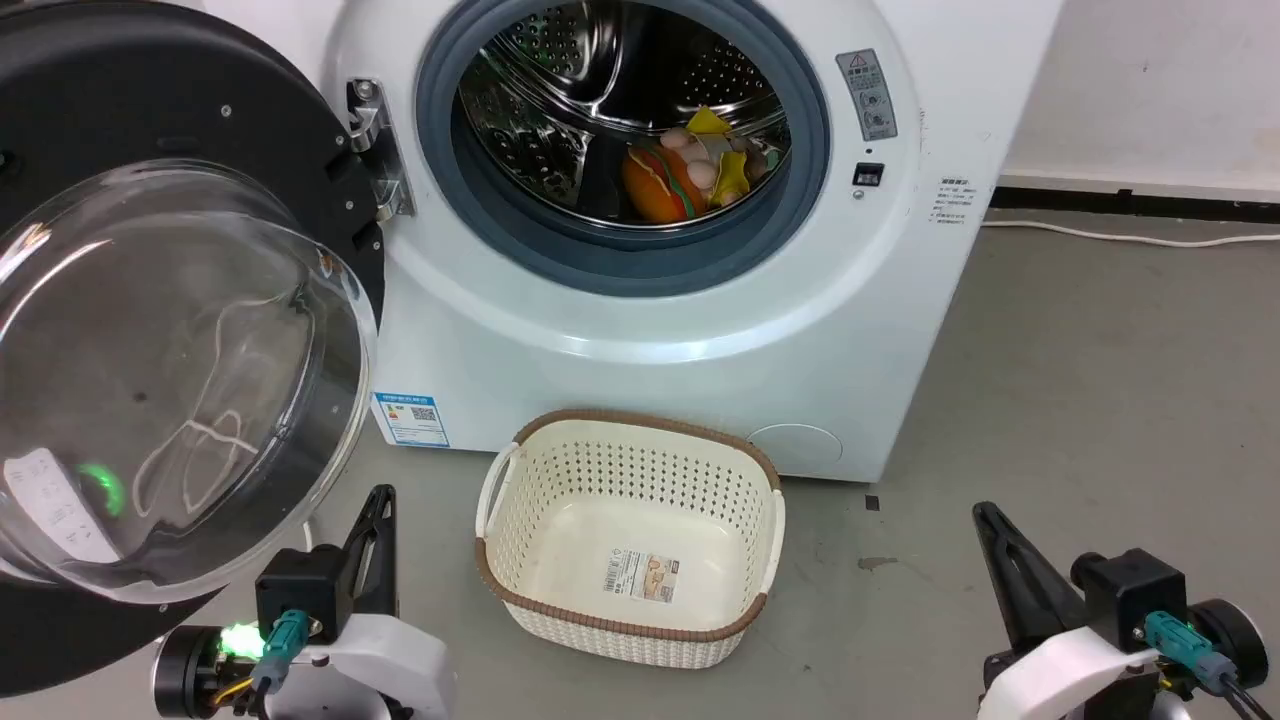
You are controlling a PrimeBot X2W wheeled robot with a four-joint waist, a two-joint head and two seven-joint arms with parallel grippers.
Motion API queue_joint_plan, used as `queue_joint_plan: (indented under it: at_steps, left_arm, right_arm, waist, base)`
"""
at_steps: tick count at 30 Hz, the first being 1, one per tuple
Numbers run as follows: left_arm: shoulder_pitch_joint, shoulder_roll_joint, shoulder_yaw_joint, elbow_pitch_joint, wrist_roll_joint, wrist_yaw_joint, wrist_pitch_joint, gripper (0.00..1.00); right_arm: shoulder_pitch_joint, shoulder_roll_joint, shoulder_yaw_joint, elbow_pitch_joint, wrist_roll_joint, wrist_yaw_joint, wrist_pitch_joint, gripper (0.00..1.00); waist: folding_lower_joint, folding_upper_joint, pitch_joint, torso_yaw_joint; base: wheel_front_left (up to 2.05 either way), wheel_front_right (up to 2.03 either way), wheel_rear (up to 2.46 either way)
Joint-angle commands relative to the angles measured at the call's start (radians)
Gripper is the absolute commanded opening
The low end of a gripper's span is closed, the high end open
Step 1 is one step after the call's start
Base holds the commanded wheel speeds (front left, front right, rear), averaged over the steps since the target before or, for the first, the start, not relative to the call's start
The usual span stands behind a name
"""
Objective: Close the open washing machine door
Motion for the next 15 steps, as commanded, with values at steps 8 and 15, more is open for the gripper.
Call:
queue_joint_plan:
  at_steps: [8,15]
  left_arm:
    - [0.014,-0.001,0.001,-0.004,0.002,0.003,0.000,0.00]
    - [0.014,-0.001,0.001,-0.004,0.002,0.003,0.000,0.00]
  right_arm:
    - [-0.013,0.004,0.000,-0.005,-0.008,0.001,0.000,0.00]
    - [-0.013,0.004,0.000,-0.005,-0.008,0.001,0.000,0.00]
  waist:
    - [0.0000,0.0000,0.000,0.000]
    - [0.0000,0.0000,0.000,0.000]
  base:
    - [0.00,0.00,0.00]
    - [0.00,0.00,0.00]
